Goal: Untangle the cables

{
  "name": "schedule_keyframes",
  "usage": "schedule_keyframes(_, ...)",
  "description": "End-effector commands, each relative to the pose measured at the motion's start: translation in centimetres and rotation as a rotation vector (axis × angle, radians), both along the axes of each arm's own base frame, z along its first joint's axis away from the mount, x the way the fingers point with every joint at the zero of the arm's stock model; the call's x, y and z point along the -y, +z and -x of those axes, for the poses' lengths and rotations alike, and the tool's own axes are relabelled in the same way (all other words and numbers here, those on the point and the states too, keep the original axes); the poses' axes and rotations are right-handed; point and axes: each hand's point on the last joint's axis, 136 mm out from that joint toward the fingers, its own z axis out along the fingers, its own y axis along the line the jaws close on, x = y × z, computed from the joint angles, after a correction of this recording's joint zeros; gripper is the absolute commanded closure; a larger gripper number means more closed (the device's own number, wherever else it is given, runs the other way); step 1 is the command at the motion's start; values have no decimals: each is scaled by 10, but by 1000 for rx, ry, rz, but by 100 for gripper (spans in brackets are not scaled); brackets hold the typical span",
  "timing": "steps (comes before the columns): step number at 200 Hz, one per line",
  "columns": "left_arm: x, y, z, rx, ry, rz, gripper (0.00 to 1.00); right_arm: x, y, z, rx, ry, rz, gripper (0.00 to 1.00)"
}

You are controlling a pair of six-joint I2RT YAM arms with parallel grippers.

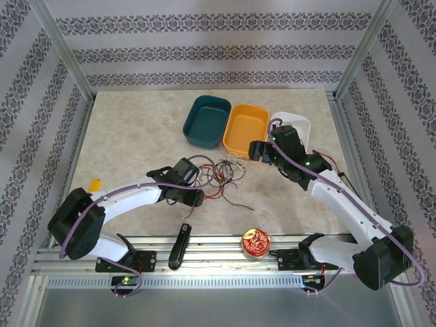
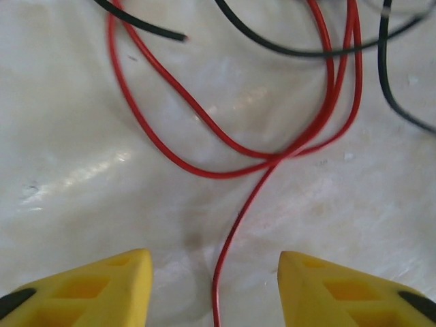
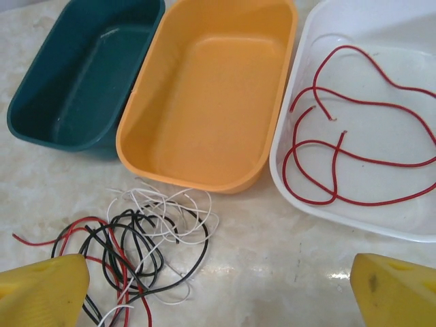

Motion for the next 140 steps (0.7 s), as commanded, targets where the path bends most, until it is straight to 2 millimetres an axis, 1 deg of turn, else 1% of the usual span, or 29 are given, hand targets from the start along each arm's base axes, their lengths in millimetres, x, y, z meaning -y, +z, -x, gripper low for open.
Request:
schedule_keyframes(1, -2, -12, 20, -71, -79, -81, 56, 15, 1, -3, 37, -77, 2, 2)
schedule_keyframes(25, 4, -20, 20, -72, -97, -104, 64, 18, 4, -2, 62, -100, -10, 2)
schedule_keyframes(40, 4, -25, 18, -69, -95, -129, 68, 20, 7, -2, 77, -107, -13, 2)
schedule_keyframes(63, 1, -31, 15, -70, -104, -174, 72, 23, 10, -2, 87, -112, -11, 2)
schedule_keyframes(91, 3, -35, 14, -66, -121, -207, 74, 25, 9, 0, 88, -120, -7, 2)
schedule_keyframes(132, -3, -42, 14, -61, -138, -310, 80, 27, 7, -1, 87, -130, -10, 2)
schedule_keyframes(140, -4, -44, 16, -66, -145, -329, 82, 28, 8, -2, 89, -134, -8, 2)
